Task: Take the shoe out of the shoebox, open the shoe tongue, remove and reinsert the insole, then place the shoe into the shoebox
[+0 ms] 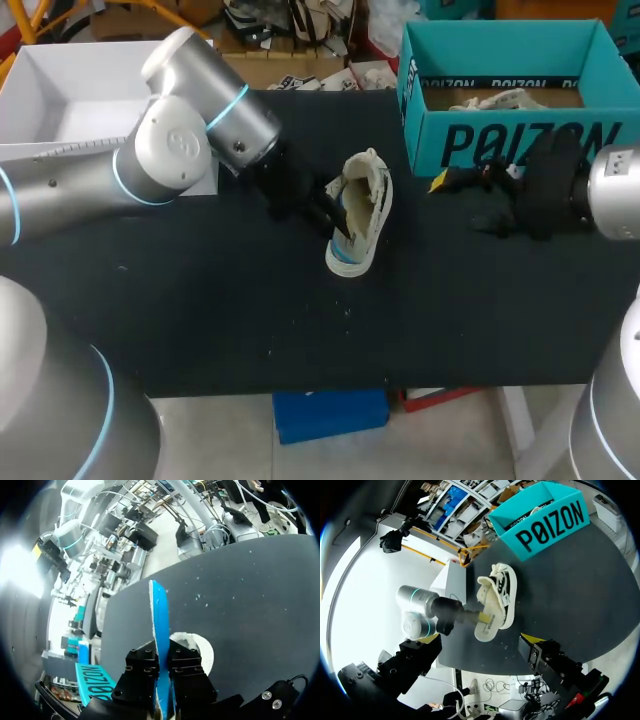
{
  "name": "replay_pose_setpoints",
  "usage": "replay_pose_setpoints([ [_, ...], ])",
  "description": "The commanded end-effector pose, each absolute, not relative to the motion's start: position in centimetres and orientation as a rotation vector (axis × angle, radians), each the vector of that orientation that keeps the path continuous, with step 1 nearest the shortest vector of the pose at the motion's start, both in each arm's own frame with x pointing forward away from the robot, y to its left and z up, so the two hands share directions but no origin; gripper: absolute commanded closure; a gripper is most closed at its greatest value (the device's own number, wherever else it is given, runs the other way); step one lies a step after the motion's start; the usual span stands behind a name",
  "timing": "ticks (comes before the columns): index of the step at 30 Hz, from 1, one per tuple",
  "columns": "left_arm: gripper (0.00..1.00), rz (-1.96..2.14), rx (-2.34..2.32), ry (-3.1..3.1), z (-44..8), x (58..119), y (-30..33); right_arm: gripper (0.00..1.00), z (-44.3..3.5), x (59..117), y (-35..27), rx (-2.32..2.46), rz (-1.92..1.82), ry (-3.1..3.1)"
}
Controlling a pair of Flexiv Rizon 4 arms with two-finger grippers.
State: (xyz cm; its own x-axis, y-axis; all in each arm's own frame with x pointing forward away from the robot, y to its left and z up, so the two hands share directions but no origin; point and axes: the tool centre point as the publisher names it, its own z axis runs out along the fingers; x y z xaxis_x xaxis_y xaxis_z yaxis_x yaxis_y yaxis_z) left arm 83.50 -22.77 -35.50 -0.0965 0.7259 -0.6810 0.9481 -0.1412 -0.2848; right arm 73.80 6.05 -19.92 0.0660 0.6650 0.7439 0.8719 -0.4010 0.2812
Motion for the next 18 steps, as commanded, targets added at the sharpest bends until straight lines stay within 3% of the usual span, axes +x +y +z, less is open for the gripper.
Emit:
replay_pose_setpoints([
  [1,1.00,-1.092,1.879,1.828,-35.5,83.7,-22.9,0.00,-19.9,73.7,6.0,-2.103,-1.245,-1.558],
  [18,1.00,-1.081,1.792,1.863,-36.7,85.1,-23.5,0.00,-19.9,73.7,6.0,-2.103,-1.245,-1.558],
])
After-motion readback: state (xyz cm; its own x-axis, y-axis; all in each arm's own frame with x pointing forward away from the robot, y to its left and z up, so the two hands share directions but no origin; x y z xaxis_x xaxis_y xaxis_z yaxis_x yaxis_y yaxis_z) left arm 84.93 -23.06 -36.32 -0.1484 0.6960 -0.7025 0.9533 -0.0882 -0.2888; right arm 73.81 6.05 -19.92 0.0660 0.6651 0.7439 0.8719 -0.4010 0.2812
